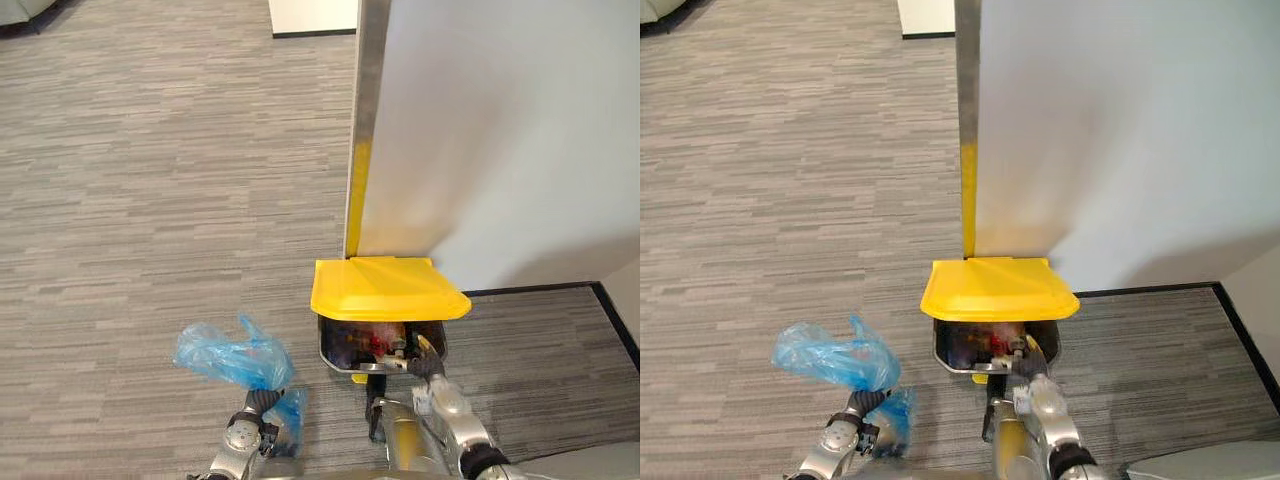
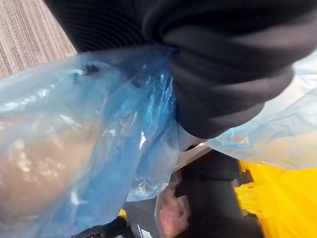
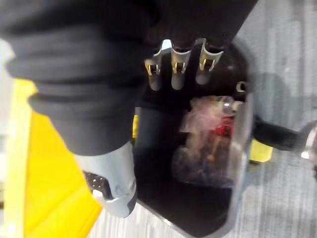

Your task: Gather rubbish on tea table into small bin, then transfer packed bag to large trash can.

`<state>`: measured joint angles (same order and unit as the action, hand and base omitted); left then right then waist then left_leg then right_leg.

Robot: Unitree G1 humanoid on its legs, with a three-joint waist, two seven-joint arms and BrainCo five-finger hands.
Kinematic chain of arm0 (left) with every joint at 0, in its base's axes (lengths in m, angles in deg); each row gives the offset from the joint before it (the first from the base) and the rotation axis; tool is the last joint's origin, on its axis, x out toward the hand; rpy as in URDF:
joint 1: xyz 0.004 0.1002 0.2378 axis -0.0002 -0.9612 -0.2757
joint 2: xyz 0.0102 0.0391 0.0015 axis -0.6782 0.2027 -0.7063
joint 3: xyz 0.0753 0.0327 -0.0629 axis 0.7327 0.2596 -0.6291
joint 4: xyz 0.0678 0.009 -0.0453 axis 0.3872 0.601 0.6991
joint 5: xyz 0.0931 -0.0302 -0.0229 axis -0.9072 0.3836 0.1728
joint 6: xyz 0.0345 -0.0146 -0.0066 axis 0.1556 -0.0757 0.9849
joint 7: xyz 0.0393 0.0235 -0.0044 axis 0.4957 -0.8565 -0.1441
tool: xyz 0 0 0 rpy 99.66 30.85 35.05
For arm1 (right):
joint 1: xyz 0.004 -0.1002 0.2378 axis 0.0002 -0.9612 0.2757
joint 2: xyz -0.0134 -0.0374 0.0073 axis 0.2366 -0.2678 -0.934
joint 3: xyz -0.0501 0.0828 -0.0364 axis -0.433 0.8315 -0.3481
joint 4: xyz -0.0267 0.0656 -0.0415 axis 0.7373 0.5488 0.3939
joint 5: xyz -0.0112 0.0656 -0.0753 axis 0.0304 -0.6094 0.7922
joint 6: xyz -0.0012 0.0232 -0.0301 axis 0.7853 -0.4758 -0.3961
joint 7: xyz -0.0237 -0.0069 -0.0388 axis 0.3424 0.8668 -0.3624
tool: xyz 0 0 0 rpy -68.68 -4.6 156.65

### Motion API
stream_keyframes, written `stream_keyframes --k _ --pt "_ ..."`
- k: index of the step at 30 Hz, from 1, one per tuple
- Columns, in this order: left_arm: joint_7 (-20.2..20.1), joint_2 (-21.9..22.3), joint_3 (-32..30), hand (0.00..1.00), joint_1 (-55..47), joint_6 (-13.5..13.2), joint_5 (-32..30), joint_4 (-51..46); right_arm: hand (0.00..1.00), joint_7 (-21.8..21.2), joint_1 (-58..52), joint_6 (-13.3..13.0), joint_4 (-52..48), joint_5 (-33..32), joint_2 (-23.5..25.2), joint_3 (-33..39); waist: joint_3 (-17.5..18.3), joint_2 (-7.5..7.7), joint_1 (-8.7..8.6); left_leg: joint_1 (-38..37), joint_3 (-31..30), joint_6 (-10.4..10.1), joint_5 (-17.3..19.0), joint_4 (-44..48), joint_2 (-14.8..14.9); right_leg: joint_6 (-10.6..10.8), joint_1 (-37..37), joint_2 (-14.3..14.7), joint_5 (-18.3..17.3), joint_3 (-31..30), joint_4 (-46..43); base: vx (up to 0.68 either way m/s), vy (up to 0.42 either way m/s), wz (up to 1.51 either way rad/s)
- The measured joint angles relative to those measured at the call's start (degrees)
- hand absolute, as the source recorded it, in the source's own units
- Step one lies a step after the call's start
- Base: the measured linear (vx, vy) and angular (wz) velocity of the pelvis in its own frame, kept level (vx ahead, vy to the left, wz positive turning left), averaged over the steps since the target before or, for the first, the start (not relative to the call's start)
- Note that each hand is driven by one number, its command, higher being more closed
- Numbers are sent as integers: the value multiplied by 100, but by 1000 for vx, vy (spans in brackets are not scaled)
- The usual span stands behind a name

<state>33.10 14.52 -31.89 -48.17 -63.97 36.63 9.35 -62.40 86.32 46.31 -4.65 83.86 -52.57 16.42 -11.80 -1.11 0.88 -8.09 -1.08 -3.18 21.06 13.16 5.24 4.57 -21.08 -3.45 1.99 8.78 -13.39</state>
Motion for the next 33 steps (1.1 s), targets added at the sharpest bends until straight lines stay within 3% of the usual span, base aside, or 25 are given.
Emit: stream_keyframes --k 6,11,19,24,26,27,28,29,33 --pt "-133 -76 208 100 -220 -148 4 -757 0 16 707 -13 -241 191 -330 -217 -74 -144 -4 436 -154 -76 71 318 34 0 -201 -31 0 70 -18 -11 -9 15" --pt "-236 -396 356 100 -335 -280 18 -1285 0 45 1437 -11 -242 193 -792 -500 -193 -202 4 778 -219 -58 225 713 66 30 -343 -46 43 71 -52 -33 4 7" --pt "-213 -679 489 100 -556 -447 422 -2161 0 255 2782 -4 -257 189 -1646 -840 -597 -182 71 1393 -280 -38 317 1166 67 -65 -489 102 277 -32 492 -77 -15 1" --pt "-215 -768 730 100 -735 -593 585 -2601 0 268 3049 -2 -393 179 -2087 -839 -762 -171 149 1488 -348 -64 324 1202 107 -164 -482 160 348 -70 642 -43 -41 2" --pt "-229 -863 829 100 -829 -625 609 -2809 0 272 3078 -2 -393 160 -2128 -839 -776 -166 144 1555 -375 -82 327 1227 174 -134 -483 183 326 36 712 -20 -70 6" --pt "-240 -882 856 100 -848 -636 687 -2904 0 276 3115 -1 -392 146 -2149 -839 -813 -239 167 1612 -427 -54 311 1218 270 -71 -510 216 255 134 689 -29 -93 4" --pt "-244 -903 868 100 -842 -645 708 -2973 0 287 3142 0 -395 139 -2182 -840 -875 -291 160 1645 -445 -116 288 1227 336 -479 -703 230 359 9 35 -15 -120 30" --pt "-253 -924 874 100 -866 -647 791 -3046 0 296 3132 9 -394 137 -2257 -844 -870 -205 117 1634 -555 -276 284 1298 361 -490 -626 229 156 -110 -259 1 -110 30" --pt "-345 -1068 1058 100 -937 -697 955 -3409 0 393 3292 4 -394 114 -2373 -844 -970 -244 168 1803 -663 -439 244 1394 451 -465 -660 310 147 82 -235 -24 -86 19"
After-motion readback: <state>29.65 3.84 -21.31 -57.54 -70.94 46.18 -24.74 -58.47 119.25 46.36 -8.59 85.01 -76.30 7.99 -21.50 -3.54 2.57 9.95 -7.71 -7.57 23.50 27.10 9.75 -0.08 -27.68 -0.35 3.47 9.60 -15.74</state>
